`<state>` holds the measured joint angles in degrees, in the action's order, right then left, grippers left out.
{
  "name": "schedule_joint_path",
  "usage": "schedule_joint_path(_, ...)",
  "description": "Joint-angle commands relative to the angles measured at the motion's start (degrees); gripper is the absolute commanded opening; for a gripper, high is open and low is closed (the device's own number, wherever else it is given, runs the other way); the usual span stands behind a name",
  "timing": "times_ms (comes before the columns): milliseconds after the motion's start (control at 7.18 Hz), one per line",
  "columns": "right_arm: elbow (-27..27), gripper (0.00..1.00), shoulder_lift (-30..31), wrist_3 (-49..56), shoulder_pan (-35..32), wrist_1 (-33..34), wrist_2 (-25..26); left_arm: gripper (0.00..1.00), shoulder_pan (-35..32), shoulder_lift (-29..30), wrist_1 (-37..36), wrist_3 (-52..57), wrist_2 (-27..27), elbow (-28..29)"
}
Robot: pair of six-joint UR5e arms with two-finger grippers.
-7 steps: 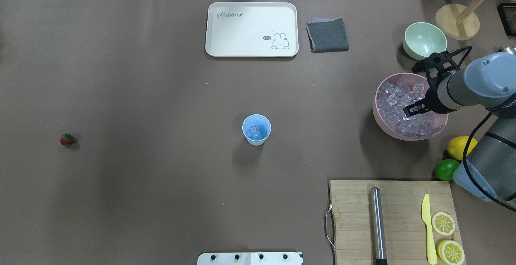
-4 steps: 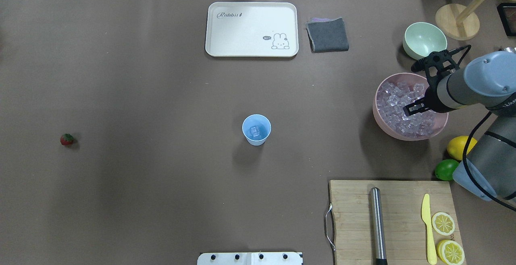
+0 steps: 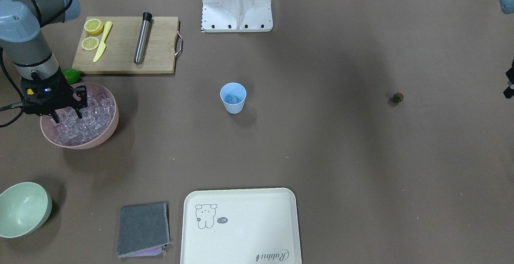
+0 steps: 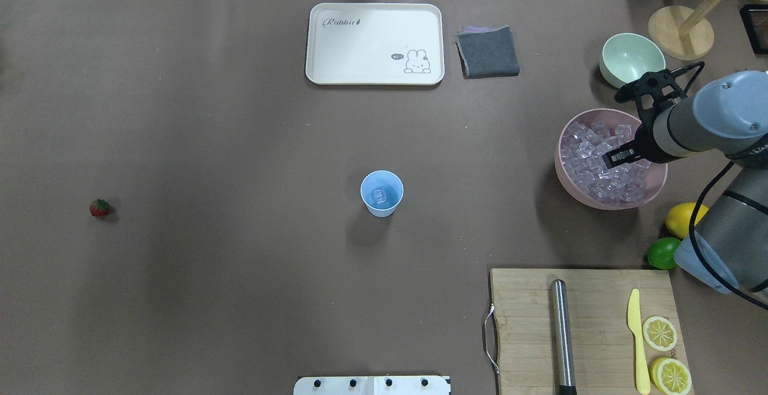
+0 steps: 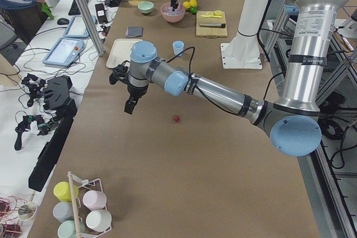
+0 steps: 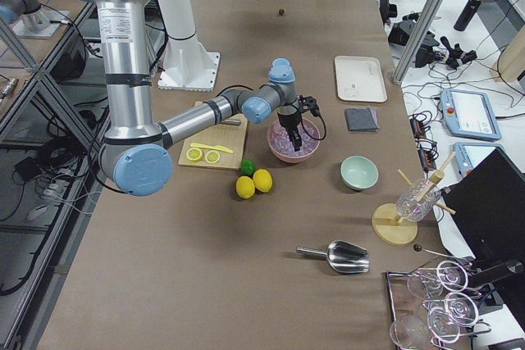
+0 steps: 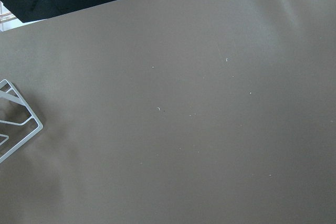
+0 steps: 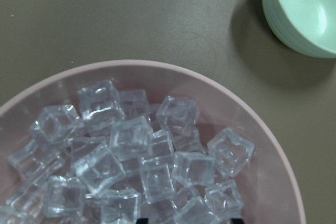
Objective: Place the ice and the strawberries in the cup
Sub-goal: 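Lower the right gripper into the ice and grasp a cube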
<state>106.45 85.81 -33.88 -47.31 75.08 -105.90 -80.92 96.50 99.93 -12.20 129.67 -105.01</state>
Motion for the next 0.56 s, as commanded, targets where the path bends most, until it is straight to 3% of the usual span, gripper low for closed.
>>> schedule_joint_path(0,-1.24,0.54,-1.08,0.30,-0.06,-0.02,0.00,0.98,0.76,0.00,0.44,-0.10,-0.03,0.06)
schedule_joint_path(279,-1.42,0.33,-1.43,0.39,-0.50,0.07,0.08,0.98,1.46,0.00,0.79,-0.28,-0.03,0.06)
schedule_joint_path(418,-1.25,0.18,-1.08,1.44,-1.11,-0.10,0.00,0.98,1.64,0.00,0.71,-0.28,-0.03,0.06)
